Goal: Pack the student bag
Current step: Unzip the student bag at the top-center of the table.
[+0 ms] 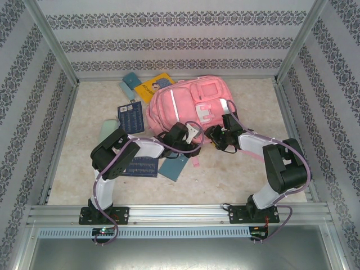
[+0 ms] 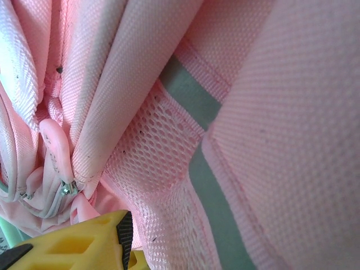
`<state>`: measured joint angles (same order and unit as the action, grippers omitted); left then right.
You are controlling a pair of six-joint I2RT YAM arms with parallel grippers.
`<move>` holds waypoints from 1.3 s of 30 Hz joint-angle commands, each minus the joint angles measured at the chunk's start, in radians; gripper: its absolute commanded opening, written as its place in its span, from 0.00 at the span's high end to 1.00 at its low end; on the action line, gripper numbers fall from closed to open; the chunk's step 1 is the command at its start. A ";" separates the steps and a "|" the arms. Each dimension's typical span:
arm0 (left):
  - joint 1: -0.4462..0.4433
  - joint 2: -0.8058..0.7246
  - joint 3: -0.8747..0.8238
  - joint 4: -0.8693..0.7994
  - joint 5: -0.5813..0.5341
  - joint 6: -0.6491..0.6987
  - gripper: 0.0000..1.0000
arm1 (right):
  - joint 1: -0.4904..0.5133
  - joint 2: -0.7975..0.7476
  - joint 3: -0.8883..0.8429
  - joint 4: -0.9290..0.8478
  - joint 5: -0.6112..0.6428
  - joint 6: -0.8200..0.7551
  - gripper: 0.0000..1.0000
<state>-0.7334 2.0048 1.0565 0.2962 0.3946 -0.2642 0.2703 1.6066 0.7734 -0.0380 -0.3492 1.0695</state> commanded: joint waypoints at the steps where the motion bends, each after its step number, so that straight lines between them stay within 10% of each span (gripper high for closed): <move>1: 0.036 -0.021 -0.025 0.021 0.035 -0.044 0.69 | -0.004 0.013 0.030 -0.014 0.007 -0.025 0.49; 39: 0.013 0.050 0.080 -0.160 -0.068 0.017 0.76 | -0.018 0.016 0.008 -0.027 -0.029 -0.057 0.49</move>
<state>-0.7078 2.0132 1.1034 0.2077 0.3798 -0.2852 0.2634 1.6287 0.7773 -0.0498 -0.3645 1.0325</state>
